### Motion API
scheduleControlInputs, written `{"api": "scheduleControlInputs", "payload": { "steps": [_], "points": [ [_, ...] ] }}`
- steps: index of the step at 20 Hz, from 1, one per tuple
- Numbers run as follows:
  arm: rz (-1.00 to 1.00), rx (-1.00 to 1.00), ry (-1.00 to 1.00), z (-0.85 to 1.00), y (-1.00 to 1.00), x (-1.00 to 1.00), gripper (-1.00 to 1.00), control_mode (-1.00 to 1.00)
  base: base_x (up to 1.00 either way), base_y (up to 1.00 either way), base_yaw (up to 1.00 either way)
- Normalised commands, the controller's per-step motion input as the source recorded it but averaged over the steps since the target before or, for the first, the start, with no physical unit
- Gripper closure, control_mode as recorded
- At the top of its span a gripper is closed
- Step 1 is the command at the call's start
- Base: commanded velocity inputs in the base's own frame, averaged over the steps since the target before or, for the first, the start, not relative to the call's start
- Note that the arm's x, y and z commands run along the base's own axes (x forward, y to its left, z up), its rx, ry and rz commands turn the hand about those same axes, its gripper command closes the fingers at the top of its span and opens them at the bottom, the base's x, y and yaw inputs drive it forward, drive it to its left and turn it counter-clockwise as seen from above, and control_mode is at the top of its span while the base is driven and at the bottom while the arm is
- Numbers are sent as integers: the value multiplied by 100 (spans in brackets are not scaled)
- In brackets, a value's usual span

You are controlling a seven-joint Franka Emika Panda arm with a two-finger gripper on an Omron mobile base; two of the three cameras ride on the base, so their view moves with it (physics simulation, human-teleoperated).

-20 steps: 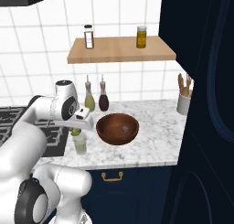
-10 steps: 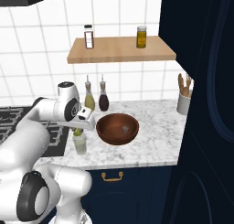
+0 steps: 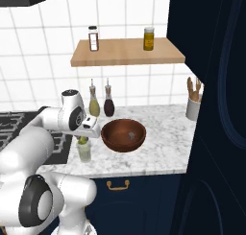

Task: Grab a lemon wedge from the fridge and one ice cube from the ice bowl, and put them in the glass of lemonade.

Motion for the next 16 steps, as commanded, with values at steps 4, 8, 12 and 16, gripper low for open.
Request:
{"api": "scheduleControlInputs", "payload": {
  "steps": [4,8,12,16],
  "points": [
    [0,0,-7,-1,0,0,100,-100,0,0,0],
    [0,0,0,-6,0,0,100,-100,0,0,0],
    [0,0,0,0,0,0,100,-100,0,0,0],
    [0,0,0,0,0,0,-100,-100,0,0,0]
  ]
}}
